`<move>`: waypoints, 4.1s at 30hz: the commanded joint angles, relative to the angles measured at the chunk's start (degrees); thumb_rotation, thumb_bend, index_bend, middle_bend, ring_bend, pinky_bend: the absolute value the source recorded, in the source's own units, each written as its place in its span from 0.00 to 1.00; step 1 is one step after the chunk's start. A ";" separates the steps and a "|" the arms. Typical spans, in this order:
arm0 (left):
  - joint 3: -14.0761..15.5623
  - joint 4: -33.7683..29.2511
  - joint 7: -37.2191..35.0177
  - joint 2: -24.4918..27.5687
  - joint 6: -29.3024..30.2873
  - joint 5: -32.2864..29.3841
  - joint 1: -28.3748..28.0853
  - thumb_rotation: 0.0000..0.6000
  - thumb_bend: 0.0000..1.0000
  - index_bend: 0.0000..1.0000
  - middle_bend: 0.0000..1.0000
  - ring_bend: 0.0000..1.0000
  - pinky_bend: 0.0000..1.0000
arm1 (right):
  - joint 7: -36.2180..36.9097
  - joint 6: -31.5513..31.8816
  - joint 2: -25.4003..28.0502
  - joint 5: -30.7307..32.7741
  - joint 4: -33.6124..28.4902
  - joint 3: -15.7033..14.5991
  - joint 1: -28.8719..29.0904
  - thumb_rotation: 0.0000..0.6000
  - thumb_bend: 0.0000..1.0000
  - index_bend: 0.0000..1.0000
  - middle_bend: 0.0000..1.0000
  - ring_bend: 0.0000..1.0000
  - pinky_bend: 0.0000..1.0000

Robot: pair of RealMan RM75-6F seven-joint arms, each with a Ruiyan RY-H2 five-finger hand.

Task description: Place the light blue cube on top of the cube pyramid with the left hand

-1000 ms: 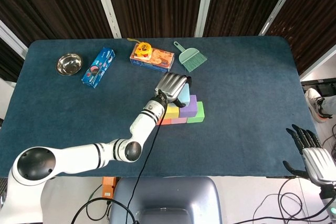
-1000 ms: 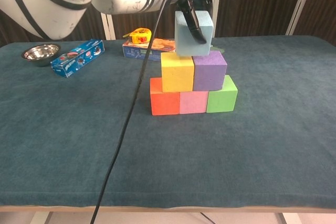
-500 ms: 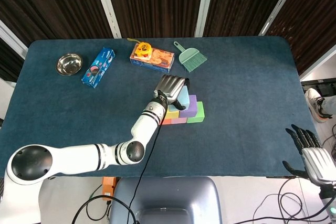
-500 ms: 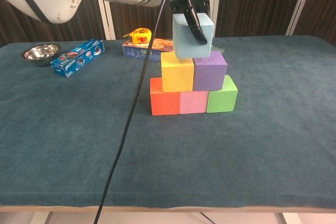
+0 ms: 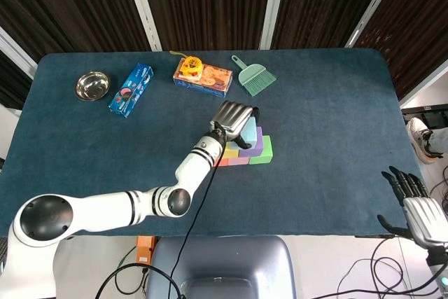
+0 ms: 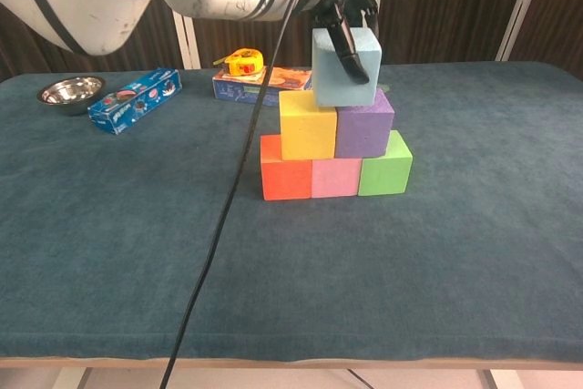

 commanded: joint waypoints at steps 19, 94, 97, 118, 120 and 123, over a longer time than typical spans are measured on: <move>2.02 2.17 -3.49 0.84 -2.89 0.11 -0.34 1.00 0.36 0.42 0.57 0.51 0.55 | -0.30 -0.24 0.05 0.32 -0.09 0.04 -0.01 1.00 0.21 0.00 0.00 0.00 0.00; 4.74 1.23 -5.40 1.81 -2.92 3.13 -0.61 0.92 0.04 0.28 0.44 0.26 0.23 | -1.92 -1.28 0.16 1.56 -1.03 0.26 0.10 1.00 0.21 0.00 0.00 0.00 0.00; 4.76 1.02 -5.63 2.15 -3.06 2.39 -0.55 0.91 0.03 0.28 0.41 0.23 0.22 | -1.97 -1.28 0.14 1.66 -1.05 0.31 0.09 1.00 0.21 0.00 0.00 0.00 0.00; 5.76 0.56 -5.11 1.86 -1.99 3.37 -1.34 0.86 0.00 0.26 0.09 0.07 0.21 | -1.91 -1.45 0.22 1.86 -1.16 0.37 0.12 1.00 0.21 0.00 0.00 0.00 0.00; 5.62 0.20 -5.18 1.91 -1.40 3.84 -1.23 0.85 0.00 0.26 0.06 0.05 0.21 | -1.95 -1.48 0.23 1.88 -1.18 0.36 0.13 1.00 0.21 0.00 0.00 0.00 0.00; 5.31 -0.58 -5.42 2.29 -0.71 4.41 -0.92 0.83 0.00 0.24 0.03 0.04 0.21 | -2.00 -1.40 0.21 1.84 -1.17 0.35 0.09 1.00 0.21 0.00 0.00 0.00 0.00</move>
